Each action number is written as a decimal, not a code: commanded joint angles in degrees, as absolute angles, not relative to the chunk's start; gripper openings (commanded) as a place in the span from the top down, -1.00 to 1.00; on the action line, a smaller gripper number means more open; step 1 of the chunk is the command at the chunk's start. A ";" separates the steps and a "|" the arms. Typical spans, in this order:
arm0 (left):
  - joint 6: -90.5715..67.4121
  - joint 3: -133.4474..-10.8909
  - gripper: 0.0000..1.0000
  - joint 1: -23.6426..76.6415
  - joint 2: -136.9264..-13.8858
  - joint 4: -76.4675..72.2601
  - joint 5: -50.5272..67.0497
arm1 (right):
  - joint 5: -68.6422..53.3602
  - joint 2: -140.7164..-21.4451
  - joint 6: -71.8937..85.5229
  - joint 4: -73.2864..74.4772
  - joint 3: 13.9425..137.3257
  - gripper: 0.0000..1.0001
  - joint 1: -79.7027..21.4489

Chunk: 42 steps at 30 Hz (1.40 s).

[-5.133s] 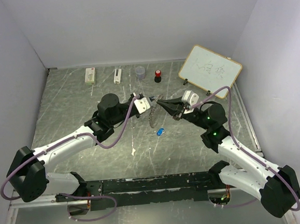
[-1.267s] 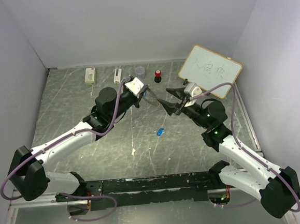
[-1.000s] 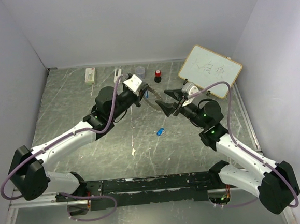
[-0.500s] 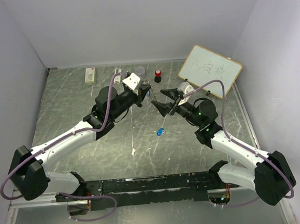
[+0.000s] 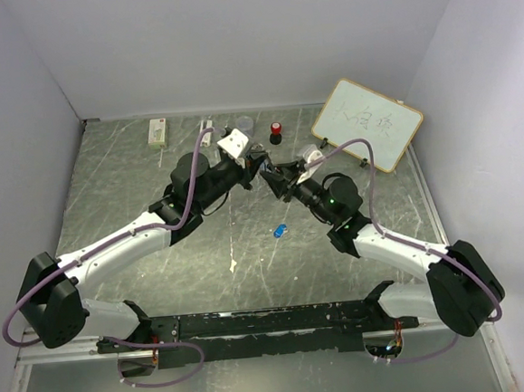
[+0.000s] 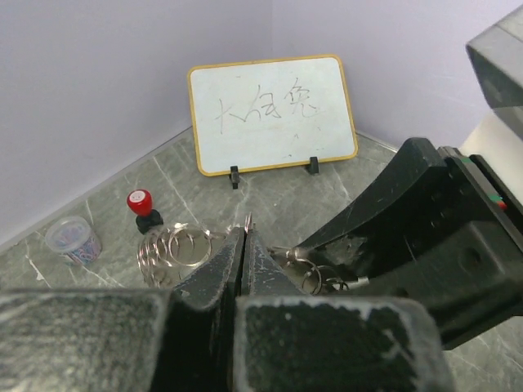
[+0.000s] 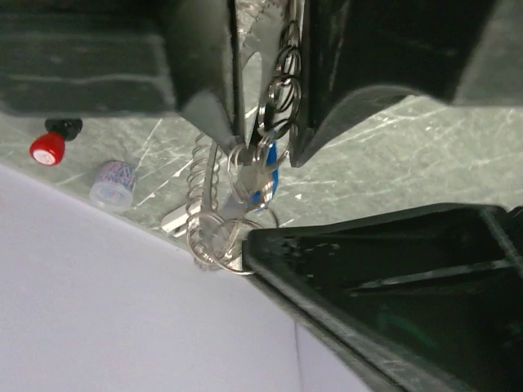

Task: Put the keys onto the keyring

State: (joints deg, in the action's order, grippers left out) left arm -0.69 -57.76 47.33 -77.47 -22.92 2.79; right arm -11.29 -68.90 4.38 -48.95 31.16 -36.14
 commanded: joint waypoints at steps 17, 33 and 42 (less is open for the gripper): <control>1.92 -71.41 0.86 47.72 -80.41 -6.03 3.40 | -2.70 -60.50 -20.89 -34.01 34.60 1.00 -36.49; 16.45 -94.08 0.86 48.04 -95.22 21.12 7.47 | -0.80 -59.60 -29.05 -21.08 38.73 1.00 -36.69; 23.29 -103.21 0.87 49.73 -100.71 33.72 4.59 | 1.16 -59.60 -29.31 -18.78 39.55 1.00 -36.69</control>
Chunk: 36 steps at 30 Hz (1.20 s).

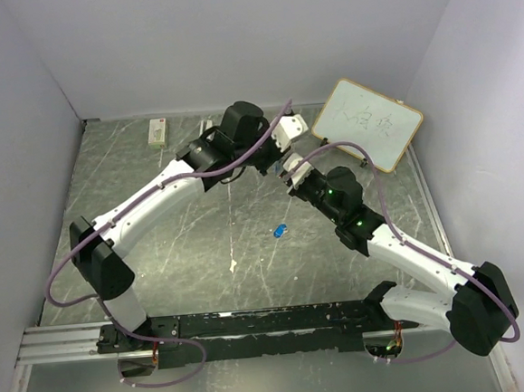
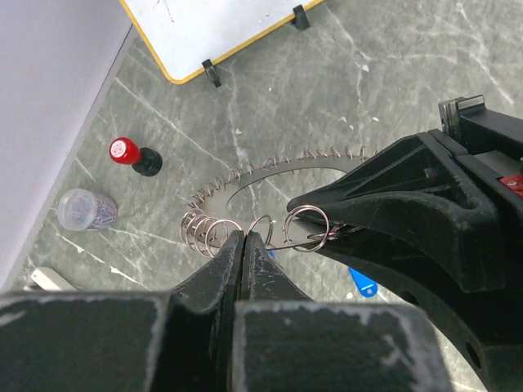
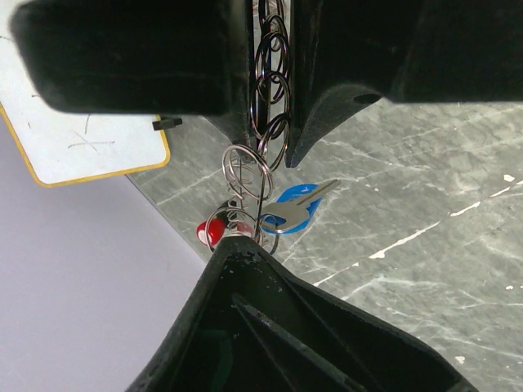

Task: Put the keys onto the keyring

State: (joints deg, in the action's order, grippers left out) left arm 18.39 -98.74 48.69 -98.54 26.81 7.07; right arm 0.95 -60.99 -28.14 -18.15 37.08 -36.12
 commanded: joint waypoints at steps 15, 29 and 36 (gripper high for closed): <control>31.83 -100.85 0.87 51.26 -98.47 34.56 1.97 | 5.86 -52.87 -18.71 -20.73 37.02 0.01 -36.55; 36.74 -97.70 0.87 51.21 -93.78 34.02 8.25 | -6.87 -47.13 -11.56 -25.31 32.95 0.03 -30.82; 39.46 -94.98 0.86 50.43 -89.55 32.76 14.48 | -20.20 -45.34 -10.00 -26.94 31.28 -0.01 -24.47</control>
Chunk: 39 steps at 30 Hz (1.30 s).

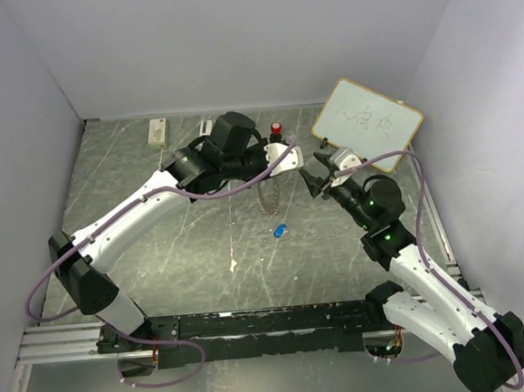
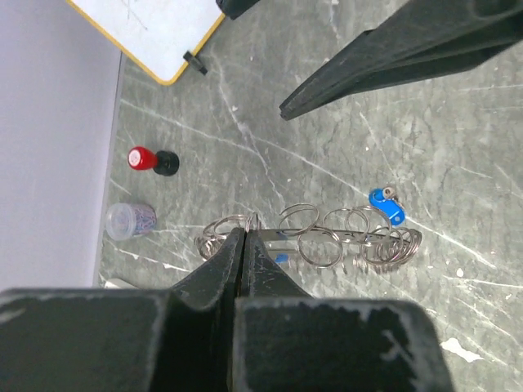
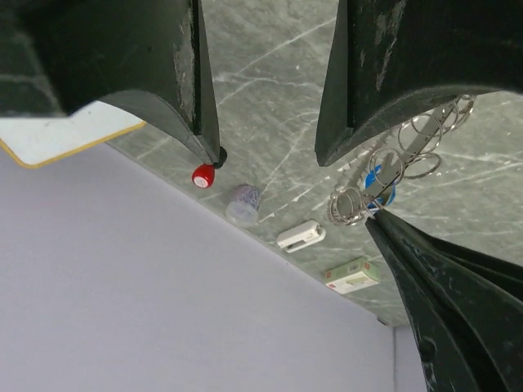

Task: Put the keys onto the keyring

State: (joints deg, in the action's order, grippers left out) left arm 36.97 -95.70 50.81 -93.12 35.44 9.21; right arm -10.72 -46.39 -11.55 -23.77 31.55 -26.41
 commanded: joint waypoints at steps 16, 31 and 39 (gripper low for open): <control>41.61 -94.27 0.86 50.40 -88.61 34.41 20.10 | -33.26 -51.18 -12.89 -27.57 35.17 0.15 -24.10; 42.56 -94.51 0.86 50.44 -88.72 35.24 22.57 | -37.14 -54.54 -13.71 -26.32 37.42 0.59 -24.09; 42.67 -94.03 0.86 50.41 -88.22 34.54 22.63 | -38.52 -55.39 -13.89 -25.25 37.87 0.72 -24.08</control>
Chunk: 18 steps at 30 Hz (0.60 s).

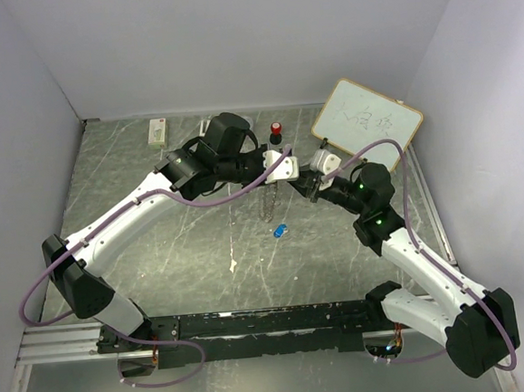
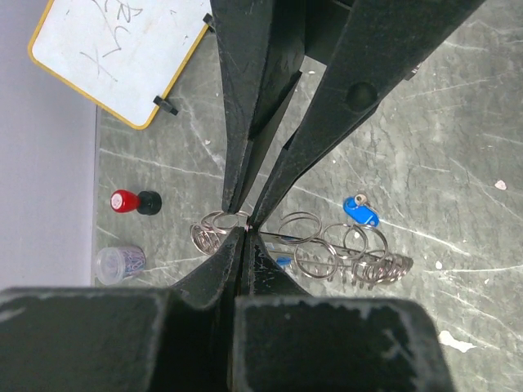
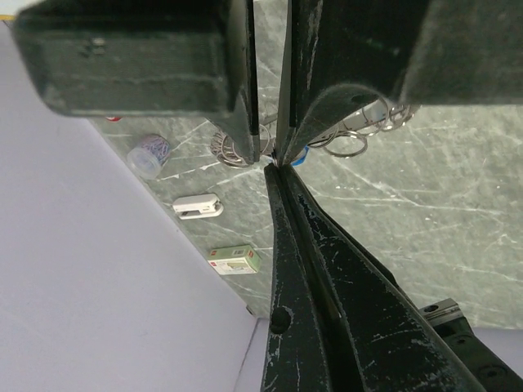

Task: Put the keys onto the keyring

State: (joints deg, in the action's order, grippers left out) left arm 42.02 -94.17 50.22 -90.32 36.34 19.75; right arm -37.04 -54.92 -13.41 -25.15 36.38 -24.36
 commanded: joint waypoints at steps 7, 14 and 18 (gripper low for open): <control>42.63 -93.39 0.86 50.44 -87.58 33.96 22.42 | -39.92 -55.78 -13.47 -25.03 37.66 0.79 -24.09; 42.54 -93.00 0.87 50.37 -87.37 33.38 22.05 | -40.83 -55.99 -12.95 -25.08 37.17 0.77 -24.08; 42.60 -92.83 0.86 50.38 -87.19 33.31 22.01 | -40.45 -55.41 -12.79 -25.41 36.45 0.72 -24.08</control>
State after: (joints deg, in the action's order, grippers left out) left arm 42.06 -92.86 50.13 -89.60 36.32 19.75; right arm -39.59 -55.77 -13.47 -24.99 36.42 -24.32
